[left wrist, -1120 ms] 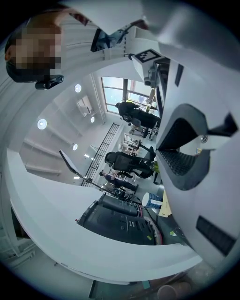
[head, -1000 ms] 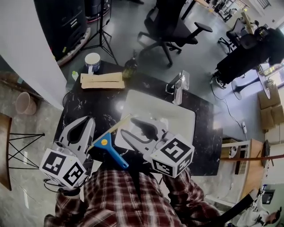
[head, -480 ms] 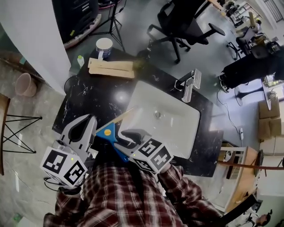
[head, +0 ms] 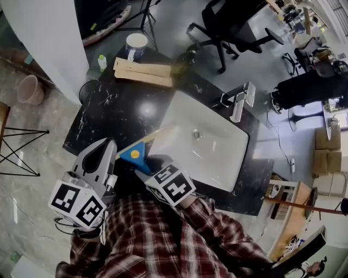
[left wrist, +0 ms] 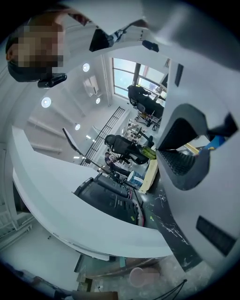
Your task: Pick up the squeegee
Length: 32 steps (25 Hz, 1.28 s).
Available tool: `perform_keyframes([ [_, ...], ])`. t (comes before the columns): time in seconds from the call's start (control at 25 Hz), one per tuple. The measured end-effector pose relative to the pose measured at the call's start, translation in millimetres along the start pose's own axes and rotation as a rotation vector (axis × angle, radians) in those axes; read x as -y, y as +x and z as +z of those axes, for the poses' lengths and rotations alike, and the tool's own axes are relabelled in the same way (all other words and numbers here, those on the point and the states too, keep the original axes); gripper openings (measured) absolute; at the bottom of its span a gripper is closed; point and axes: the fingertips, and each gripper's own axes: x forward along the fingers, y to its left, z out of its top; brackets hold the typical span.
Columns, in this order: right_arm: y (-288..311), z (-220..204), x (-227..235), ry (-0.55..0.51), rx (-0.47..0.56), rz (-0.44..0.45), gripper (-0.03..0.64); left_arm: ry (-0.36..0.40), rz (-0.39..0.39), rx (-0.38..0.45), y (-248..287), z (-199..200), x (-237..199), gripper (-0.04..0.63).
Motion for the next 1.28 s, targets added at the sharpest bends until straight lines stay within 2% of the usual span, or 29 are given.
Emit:
perform_keyframes([
  [0.32,4,-3,1,-0.022,-0.101,-0.07,0.175,-0.014,0.02,0.023,-4,2,-6,0.011],
  [0.6,16,-5,0,0.055,-0.175,-0.037,0.175,-0.015,0.021,0.04,-4,8,-9,0.011],
  [0.76,17,-4,4,0.062,-0.158,-0.06,0.173,-0.008,0.017,0.044,-2,11,-9,0.011],
  [0.96,17,-3,5,0.065,-0.178,-0.047,0.167,0.003,0.008,0.041,1,14,-6,0.011],
  [1.08,15,-3,9,0.118,-0.121,-0.001,0.14,0.013,0.002,0.046,3,18,-5,0.011],
  [1.28,12,0,10,0.121,-0.081,0.019,0.138,0.037,0.011,0.063,2,32,-7,0.011],
])
